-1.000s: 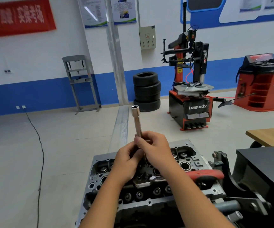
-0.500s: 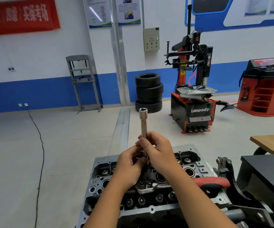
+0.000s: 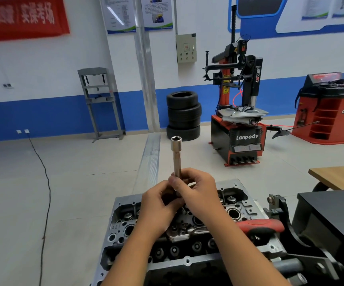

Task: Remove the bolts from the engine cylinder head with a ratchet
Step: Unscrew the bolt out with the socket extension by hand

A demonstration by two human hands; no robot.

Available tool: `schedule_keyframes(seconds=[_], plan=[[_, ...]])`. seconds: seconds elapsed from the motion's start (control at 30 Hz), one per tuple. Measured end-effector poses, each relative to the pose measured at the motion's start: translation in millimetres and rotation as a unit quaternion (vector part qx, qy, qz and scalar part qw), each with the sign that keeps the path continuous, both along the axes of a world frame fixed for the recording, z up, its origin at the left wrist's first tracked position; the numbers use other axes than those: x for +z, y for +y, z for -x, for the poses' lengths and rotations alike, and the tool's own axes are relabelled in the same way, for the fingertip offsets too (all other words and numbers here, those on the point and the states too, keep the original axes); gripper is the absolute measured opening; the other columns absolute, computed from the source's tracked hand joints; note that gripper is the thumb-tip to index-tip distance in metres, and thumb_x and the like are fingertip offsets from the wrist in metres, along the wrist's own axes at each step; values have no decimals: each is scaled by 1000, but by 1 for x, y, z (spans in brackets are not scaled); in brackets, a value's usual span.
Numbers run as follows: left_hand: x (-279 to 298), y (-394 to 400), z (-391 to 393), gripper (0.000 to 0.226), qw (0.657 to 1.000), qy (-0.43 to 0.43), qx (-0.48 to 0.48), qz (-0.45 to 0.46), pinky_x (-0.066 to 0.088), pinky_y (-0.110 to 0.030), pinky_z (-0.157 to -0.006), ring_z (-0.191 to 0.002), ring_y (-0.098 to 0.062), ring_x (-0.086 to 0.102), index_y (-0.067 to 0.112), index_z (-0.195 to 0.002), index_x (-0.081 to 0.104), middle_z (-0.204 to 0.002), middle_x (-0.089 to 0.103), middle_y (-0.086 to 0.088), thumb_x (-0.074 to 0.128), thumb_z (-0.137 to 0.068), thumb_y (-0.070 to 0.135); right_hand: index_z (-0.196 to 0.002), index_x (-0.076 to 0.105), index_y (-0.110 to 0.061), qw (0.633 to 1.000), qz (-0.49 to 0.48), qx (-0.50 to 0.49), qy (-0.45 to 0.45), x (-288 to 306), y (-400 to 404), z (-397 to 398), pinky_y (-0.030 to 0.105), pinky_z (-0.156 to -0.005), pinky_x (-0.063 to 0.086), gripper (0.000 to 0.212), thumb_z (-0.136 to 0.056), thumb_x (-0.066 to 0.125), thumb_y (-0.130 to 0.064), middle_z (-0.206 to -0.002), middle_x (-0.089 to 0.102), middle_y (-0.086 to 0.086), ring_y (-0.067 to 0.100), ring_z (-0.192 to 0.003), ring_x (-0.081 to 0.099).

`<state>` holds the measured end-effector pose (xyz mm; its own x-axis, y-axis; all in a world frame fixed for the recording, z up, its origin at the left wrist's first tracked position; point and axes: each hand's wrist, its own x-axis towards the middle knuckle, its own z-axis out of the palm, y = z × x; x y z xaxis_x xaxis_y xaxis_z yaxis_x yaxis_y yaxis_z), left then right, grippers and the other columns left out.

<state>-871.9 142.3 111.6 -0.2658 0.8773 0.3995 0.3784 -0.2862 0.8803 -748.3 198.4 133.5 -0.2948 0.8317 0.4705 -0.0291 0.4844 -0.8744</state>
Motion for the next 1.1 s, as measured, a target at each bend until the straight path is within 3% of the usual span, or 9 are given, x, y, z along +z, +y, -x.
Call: schedule_keyframes(seconds=[0.13,0.3,0.43,0.57,0.67,0.73,0.83,0.93,1.1], plan=[[-2,4,2,36,1000,-10,29,4,60,-22,-72,-86,-5,76,35,-96,78,-91,80,12,88,-79,5,-83,78,-31,1000,-18,-13,-1,0,-3,-1,23,-68,54,13,-76,88,-27,-83,75,-14,7,-74,66],[3,-5,-3,42,998,9,-59,13,59,-23,-82,-103,-5,74,42,-122,71,-109,78,15,67,-99,7,-82,78,-28,998,-47,-34,18,-1,-6,-2,21,-71,51,15,-76,89,-19,-86,71,-11,10,-76,63],[4,-5,-6,38,998,4,-60,1,60,-27,-86,-106,-8,74,34,-125,72,-110,79,12,63,-102,5,-85,78,-33,999,-23,-37,17,-2,-6,-3,22,-72,52,15,-84,84,-20,-86,73,-14,5,-75,63],[4,-2,-8,43,999,-23,-17,-27,59,-21,-74,-95,-6,76,52,-111,74,-101,80,13,74,-95,12,-84,78,-33,999,-8,-33,29,0,-6,0,14,-66,49,13,-82,85,-23,-83,75,-16,2,-72,65],[3,0,-6,42,1000,-4,3,-25,61,-23,-80,-98,-1,75,61,-107,72,-102,79,19,74,-95,20,-78,74,-35,998,-32,-51,27,2,-2,3,14,-64,49,13,-77,86,-30,-81,74,-18,2,-71,65],[3,0,-6,34,999,-5,-25,-20,60,-27,-91,-109,-1,72,62,-116,68,-113,77,20,64,-103,31,-76,71,-37,997,-54,-61,12,2,1,6,16,-62,49,11,-75,82,-38,-81,72,-19,5,-72,65],[3,-3,-6,31,997,-34,-63,-11,55,-31,-102,-121,-8,68,50,-129,67,-124,75,12,48,-106,43,-79,67,-40,994,-78,-73,-7,0,5,9,23,-64,49,6,-80,73,-41,-81,70,-19,8,-75,64],[-1,1,-4,26,999,-22,-15,-31,60,-42,-94,-104,-13,73,39,-117,73,-107,78,8,52,-108,28,-87,70,-35,995,-75,-62,-8,-3,7,8,24,-67,48,8,-86,65,-40,-80,71,-15,8,-77,66],[-3,4,0,22,998,-49,14,-33,64,-40,-80,-92,-15,76,42,-99,72,-96,78,6,74,-97,20,-79,72,-38,996,-48,-65,27,-1,4,8,27,-67,53,6,-77,77,-40,-80,74,-16,11,-73,68]])
